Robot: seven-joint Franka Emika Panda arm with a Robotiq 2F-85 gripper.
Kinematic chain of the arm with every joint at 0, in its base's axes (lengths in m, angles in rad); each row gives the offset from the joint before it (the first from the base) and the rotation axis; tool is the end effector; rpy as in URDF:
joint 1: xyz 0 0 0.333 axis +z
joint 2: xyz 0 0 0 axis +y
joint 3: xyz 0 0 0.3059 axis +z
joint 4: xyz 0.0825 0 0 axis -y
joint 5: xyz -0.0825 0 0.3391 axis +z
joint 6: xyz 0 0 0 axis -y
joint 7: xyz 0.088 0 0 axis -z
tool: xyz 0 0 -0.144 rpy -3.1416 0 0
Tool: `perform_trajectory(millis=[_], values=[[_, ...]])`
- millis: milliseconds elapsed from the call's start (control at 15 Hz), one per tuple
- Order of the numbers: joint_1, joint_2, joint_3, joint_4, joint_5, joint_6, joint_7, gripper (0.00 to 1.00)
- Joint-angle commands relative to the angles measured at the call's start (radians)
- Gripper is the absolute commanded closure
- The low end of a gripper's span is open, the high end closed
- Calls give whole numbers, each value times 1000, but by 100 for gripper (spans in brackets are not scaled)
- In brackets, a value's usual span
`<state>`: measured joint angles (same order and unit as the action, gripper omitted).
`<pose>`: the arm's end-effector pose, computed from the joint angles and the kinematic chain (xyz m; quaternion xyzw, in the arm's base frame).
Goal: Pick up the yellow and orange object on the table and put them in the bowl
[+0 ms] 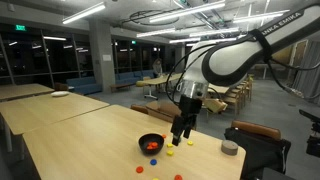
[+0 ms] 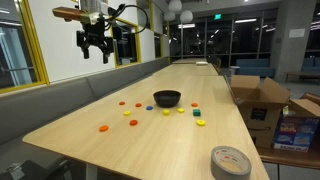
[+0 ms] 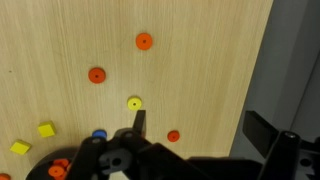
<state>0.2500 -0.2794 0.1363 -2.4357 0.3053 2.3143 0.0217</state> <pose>0.3968 0.1768 0.4029 -0.9881 -0.0855 -0.0567 0.1148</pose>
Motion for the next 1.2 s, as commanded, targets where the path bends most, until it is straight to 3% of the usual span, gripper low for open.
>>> perform_trajectory(millis=[0, 400, 733, 1133], values=[[-10, 0, 10, 7, 3, -2, -2, 0], [-10, -1, 11, 15, 3, 2, -1, 0], [-11, 19, 18, -51, -2, 61, 1, 0], [-1, 83, 65, -151, -46, 203, 39, 0]])
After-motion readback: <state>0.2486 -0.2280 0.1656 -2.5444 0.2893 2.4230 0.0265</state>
